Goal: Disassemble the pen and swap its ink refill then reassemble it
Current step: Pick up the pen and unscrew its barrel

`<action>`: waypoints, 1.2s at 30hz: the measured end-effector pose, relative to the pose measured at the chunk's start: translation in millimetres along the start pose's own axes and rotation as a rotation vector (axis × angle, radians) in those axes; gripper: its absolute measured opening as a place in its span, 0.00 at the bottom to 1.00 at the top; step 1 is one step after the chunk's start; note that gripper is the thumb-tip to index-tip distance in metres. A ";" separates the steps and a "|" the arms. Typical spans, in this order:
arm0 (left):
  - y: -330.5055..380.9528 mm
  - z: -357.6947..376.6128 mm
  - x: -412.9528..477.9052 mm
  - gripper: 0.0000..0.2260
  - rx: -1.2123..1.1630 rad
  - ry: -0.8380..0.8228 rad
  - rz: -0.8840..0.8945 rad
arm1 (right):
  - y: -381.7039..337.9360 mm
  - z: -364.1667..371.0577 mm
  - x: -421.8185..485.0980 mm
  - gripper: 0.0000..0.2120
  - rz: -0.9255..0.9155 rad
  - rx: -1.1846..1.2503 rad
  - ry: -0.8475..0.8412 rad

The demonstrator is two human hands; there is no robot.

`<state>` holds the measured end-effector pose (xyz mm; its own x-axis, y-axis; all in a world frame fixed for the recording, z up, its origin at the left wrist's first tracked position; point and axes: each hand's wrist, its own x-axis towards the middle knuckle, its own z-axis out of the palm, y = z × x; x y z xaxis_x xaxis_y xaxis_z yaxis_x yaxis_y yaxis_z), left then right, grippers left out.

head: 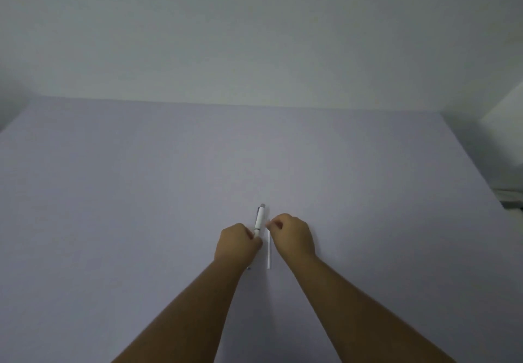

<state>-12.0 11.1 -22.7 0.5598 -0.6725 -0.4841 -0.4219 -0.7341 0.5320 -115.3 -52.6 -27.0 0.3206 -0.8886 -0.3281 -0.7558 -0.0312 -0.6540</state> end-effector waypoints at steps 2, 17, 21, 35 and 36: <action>3.0 -2.3 -3.4 0.07 0.006 0.007 0.059 | -9.9 -1.1 0.8 0.15 0.077 0.124 -0.025; -4.0 -7.2 -17.0 0.05 0.047 -0.139 0.148 | -11.1 -18.2 11.1 0.15 0.199 0.295 -0.012; -7.0 -3.8 -17.6 0.04 0.095 -0.155 0.146 | 0.7 -15.3 14.6 0.16 0.215 0.255 0.033; -9.2 -11.2 -14.2 0.05 0.002 -0.080 0.132 | 20.3 -13.6 9.8 0.11 0.088 -0.173 -0.040; -9.0 -11.4 -13.8 0.05 0.000 -0.074 0.136 | 21.6 -13.1 9.9 0.10 0.085 -0.169 -0.035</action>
<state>-7.8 28.0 -12.9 0.4437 -0.7709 -0.4570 -0.4903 -0.6357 0.5963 -135.8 -68.1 -35.5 0.2689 -0.8748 -0.4031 -0.8652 -0.0355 -0.5001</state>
